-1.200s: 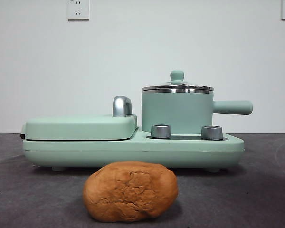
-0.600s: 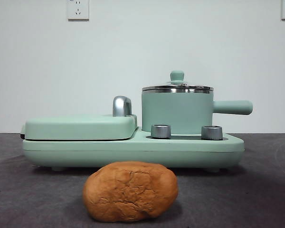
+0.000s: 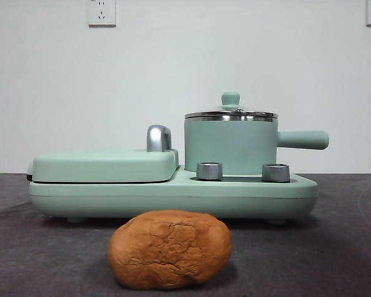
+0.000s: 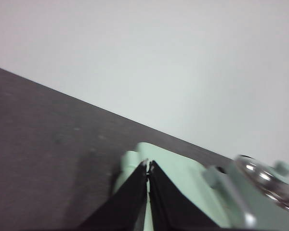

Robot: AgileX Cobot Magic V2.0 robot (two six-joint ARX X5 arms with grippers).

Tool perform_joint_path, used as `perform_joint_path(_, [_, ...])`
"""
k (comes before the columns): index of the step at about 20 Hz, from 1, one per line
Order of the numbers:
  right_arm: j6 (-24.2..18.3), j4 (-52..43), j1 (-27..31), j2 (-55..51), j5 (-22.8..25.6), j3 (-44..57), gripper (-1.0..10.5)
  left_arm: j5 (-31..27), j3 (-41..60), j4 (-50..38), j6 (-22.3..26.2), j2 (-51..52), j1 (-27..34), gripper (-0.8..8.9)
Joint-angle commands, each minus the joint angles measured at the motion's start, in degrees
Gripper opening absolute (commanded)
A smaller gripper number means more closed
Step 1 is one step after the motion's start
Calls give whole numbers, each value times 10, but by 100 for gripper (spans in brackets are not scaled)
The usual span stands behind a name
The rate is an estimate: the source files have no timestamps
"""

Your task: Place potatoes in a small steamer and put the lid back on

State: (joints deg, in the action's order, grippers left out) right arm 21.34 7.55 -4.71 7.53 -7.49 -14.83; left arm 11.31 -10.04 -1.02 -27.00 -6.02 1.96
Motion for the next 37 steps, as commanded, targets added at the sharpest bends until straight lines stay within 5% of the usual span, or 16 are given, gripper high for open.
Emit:
perform_joint_path(1, [-30,12,0,38,-33,-44,12,46,-51,19,38,-36,-1,6])
perform_joint_path(8, [-162,52,0,138,-90,-139,13,133,-185,106,189,-142,-1,5])
perform_joint_path(18, [-320,140,0,253,-110,-240,13,170,-347,239,421,-292,-19,5])
perform_joint_path(26, [-460,244,-7,310,-120,-297,13,170,-407,294,585,-380,-96,5])
perform_joint_path(30, [-519,247,-17,309,-120,-297,13,170,-408,292,617,-396,-132,5])
perform_joint_path(33, [-522,247,-23,308,-120,-297,24,170,-408,289,602,-398,-148,6])
perform_joint_path(37, [-513,247,-28,304,-120,-297,199,170,-408,280,568,-396,-156,41])
